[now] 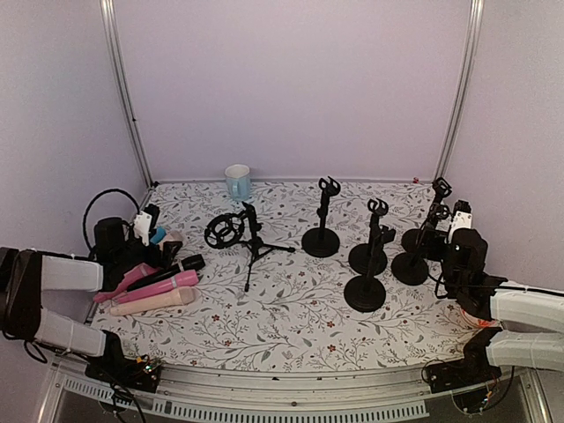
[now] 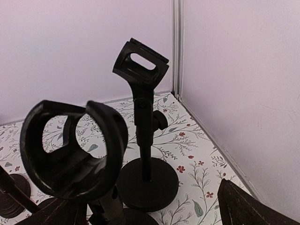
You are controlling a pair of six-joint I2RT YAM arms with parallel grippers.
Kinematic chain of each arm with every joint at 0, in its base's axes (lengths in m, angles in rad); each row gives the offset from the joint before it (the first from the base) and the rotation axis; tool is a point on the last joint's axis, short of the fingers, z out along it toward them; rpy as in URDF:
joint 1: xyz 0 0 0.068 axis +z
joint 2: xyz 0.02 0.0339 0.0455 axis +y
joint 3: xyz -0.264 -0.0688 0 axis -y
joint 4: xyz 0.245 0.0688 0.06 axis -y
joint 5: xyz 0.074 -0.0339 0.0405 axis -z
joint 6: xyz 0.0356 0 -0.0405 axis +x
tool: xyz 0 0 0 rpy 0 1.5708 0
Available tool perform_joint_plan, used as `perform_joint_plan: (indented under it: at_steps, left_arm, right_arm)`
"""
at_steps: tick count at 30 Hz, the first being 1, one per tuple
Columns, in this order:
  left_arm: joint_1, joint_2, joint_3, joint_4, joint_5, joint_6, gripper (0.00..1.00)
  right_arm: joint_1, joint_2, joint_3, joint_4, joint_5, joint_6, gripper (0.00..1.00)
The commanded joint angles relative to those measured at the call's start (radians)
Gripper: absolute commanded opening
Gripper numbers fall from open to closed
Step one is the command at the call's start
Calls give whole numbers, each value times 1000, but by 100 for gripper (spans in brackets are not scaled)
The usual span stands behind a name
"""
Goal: Remove the microphone from the stand
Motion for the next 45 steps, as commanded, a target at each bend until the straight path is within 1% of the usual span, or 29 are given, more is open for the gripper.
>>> perform_joint_plan:
  at_steps: [1, 4, 6, 10, 13, 16, 19, 20, 21, 22, 23, 24, 25, 26, 28, 30, 32, 33, 35, 37, 45]
  left_arm:
    - [26, 68, 31, 156, -58, -53, 99]
    - [32, 82, 13, 259, -107, -53, 99]
    - [32, 88, -35, 399, -132, -33, 99]
    - [33, 125, -29, 466, -170, -32, 99]
    - [36, 159, 13, 433, -180, -52, 99]
    - [37, 188, 30, 453, -185, -92, 99]
    - [34, 252, -5, 604, -179, -105, 99]
    - [34, 256, -16, 626, -187, -109, 99]
    - [34, 244, -17, 604, -188, -114, 99]
    - [35, 248, -40, 644, -187, -114, 99]
    - [36, 266, -103, 790, -186, -115, 99]
    - [36, 295, -132, 882, -191, -114, 99]
    - [36, 283, -157, 904, -179, -112, 99]
    - [37, 263, -155, 858, -166, -109, 99]
    - [36, 289, -147, 897, -181, -112, 99]
    - [37, 272, -99, 768, -179, -113, 99]
    - [39, 290, -89, 789, -248, -136, 99]
    - [39, 290, -78, 759, -264, -145, 99]
    - [37, 280, -78, 742, -264, -149, 99]
    - [37, 291, -85, 776, -266, -142, 99]
    - [37, 290, -77, 759, -267, -143, 99]
  right_arm:
    - [-76, 10, -89, 233, -59, -103, 99]
    - [-134, 19, -147, 342, -128, -106, 99]
    - [-169, 46, -164, 412, -158, -108, 99]
    - [-237, 142, -182, 562, -229, -126, 99]
    - [-278, 243, -183, 706, -270, -137, 99]
    - [-324, 343, -163, 822, -334, -145, 99]
    - [-365, 424, -131, 876, -393, -177, 99]
    - [-385, 448, -130, 900, -416, -177, 99]
    - [-398, 473, -133, 921, -430, -166, 99]
    - [-409, 512, -141, 959, -440, -161, 99]
    - [-413, 535, -148, 1014, -468, -160, 99]
    - [-414, 557, -150, 1014, -510, -167, 99]
    - [-414, 598, -158, 1074, -542, -176, 99]
    - [-415, 614, -158, 1120, -558, -199, 99]
    - [-415, 599, -105, 988, -559, -203, 99]
    - [-418, 606, -62, 921, -554, -201, 99]
    - [-422, 604, -59, 914, -547, -185, 99]
    - [-422, 605, -62, 918, -547, -183, 99]
    - [-422, 604, -62, 919, -547, -184, 99]
    - [-422, 603, -63, 918, -547, -184, 99]
    - [-422, 603, -63, 918, -547, -185, 99]
